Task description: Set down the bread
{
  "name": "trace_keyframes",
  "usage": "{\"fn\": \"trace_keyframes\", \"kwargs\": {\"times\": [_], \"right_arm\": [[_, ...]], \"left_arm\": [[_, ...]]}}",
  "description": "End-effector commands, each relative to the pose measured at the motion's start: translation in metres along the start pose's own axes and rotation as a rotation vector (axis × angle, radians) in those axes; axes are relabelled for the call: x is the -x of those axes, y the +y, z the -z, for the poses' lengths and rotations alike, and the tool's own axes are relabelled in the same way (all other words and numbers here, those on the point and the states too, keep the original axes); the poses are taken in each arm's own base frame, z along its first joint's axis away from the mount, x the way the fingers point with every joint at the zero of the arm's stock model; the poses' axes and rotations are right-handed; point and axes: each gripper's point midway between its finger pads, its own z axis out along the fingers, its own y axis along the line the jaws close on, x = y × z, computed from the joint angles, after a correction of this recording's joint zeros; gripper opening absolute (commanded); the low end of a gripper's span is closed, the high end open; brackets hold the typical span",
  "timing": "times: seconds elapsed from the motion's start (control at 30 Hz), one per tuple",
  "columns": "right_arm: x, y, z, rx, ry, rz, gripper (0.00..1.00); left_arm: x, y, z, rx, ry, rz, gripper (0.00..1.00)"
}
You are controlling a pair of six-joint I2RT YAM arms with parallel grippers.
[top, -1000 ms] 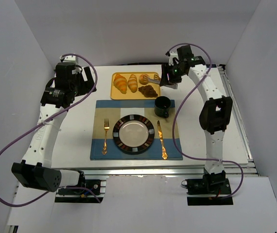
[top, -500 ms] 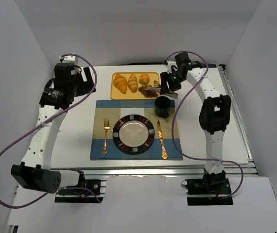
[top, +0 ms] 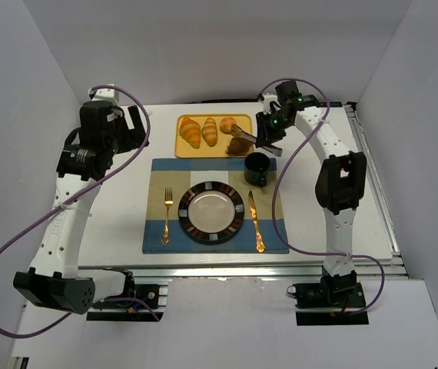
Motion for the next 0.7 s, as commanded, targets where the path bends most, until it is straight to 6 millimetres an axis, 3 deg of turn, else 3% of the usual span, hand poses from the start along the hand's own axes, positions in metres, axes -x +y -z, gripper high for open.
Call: {"fn": "trace_keyframes", "kwargs": {"times": [0.0, 0.2, 0.37, 0.5, 0.67], "right_arm": [[0.042, 0.028, 0.055, -0.017, -0.153, 0.059, 0.23], [0.045, 0.037, 0.069, -0.039, -0.184, 0.056, 0.21], [0.042, 0.033, 0.063, -0.082, -0.178, 0.056, 0.21], [0.054, 0.036, 0.074, -0.108, -0.205, -0.003, 0.32], [0.028, 0.035, 0.075, -0.146, -0.109, -0.072, 0.38]], "left_arm": [[0.005, -0.002, 0.012, -0.018, -0.034, 0.007, 0.98], [0.004, -0.005, 0.014, -0.038, -0.039, 0.022, 0.98], [0.004, -0.005, 0.019, -0.043, -0.046, 0.028, 0.98], [0.001, -0.003, 0.022, -0.038, -0.038, 0.030, 0.98], [-0.002, -0.001, 0.025, -0.034, -0.037, 0.036, 0.98]]}}
